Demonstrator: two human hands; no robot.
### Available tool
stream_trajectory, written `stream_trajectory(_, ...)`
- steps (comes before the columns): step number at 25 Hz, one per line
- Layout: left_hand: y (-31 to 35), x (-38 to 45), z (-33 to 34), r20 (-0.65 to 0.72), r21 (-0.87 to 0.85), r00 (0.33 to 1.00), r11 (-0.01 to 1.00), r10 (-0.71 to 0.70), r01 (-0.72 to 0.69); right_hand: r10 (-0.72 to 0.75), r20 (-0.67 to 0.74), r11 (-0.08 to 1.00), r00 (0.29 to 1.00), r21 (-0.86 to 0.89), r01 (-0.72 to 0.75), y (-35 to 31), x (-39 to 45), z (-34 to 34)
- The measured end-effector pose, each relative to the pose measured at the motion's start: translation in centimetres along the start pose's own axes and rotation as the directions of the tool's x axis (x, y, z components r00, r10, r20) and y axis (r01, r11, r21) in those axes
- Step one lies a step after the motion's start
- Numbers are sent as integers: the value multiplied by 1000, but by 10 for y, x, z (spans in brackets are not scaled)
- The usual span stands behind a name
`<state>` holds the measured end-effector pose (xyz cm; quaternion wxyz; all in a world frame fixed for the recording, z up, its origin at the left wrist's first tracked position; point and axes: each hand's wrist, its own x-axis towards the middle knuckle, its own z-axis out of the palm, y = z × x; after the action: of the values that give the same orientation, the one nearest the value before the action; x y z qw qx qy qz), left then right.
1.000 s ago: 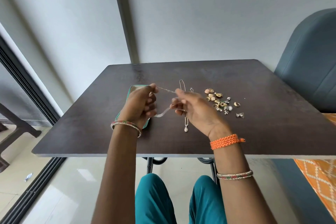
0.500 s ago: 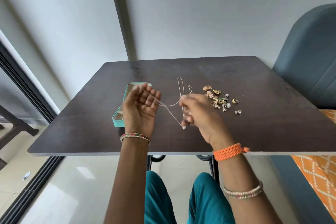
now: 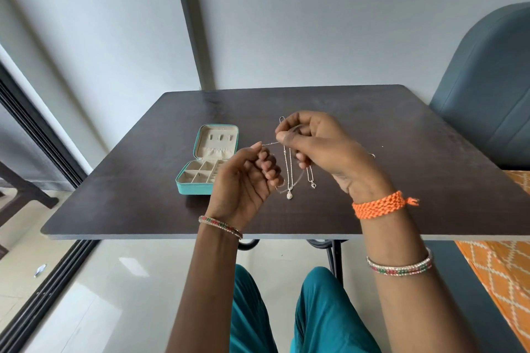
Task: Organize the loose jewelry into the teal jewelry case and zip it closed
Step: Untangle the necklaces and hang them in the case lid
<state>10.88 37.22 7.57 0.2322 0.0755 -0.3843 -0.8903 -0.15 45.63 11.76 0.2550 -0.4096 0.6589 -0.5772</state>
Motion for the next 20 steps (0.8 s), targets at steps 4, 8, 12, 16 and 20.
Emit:
stream_trajectory(4,3,-4,-9,149,-123,989,992,-6,24,90,-9,831,996,553,-70,13,-3,-7)
stream_trajectory(8,1,-6,-7,127,-60,992,998,2,6,217,-69,574,974,815,-71,21,-2,-9)
stream_trajectory(12,-9,-2,1,-134,-230,985,964,106,-135,287,-115,443,951,896,-25,31,-3,-4)
stream_trajectory(16,-5,-1,1,-216,-350,959,902,186,-254,267,-85,444,960,895,-44,35,-6,0)
stream_trajectory(20,4,4,5,-254,-401,931,848,261,-347,195,-86,607,977,793,-52,28,-13,16)
